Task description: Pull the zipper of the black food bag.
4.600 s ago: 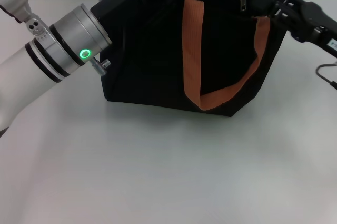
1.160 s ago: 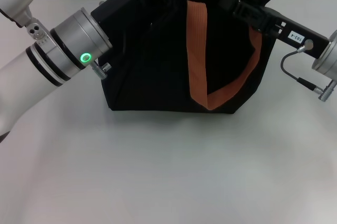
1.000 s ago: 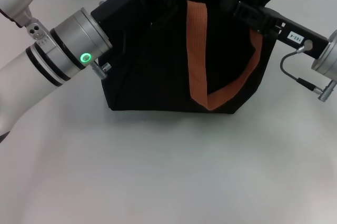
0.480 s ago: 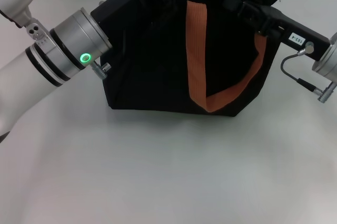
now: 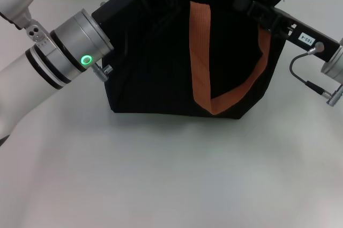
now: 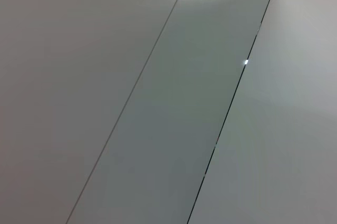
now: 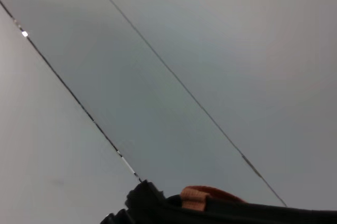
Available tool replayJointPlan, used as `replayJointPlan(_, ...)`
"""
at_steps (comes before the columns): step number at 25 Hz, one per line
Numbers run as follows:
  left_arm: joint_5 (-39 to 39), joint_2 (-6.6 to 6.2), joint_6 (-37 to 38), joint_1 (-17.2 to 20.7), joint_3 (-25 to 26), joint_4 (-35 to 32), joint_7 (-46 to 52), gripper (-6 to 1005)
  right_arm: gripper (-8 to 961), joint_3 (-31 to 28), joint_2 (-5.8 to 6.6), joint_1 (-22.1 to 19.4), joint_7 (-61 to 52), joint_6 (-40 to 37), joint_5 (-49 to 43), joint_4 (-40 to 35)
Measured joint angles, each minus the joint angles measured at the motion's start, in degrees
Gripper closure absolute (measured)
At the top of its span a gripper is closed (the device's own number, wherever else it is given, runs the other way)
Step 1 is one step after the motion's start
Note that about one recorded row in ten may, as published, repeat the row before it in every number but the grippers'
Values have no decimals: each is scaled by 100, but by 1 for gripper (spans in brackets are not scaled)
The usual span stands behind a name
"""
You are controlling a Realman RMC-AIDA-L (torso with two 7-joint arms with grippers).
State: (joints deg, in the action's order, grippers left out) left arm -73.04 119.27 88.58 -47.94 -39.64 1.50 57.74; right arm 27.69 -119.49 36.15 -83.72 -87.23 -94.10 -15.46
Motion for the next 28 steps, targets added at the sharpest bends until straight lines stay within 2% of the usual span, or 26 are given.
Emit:
replayJointPlan(24, 0, 0, 37, 5, 0, 0, 0, 927, 947, -195, 23, -429, -163, 322, 312, -58)
replayJointPlan(28, 0, 0, 38, 16, 6, 0, 0, 926, 945, -260, 19, -590, 53, -47, 597, -54)
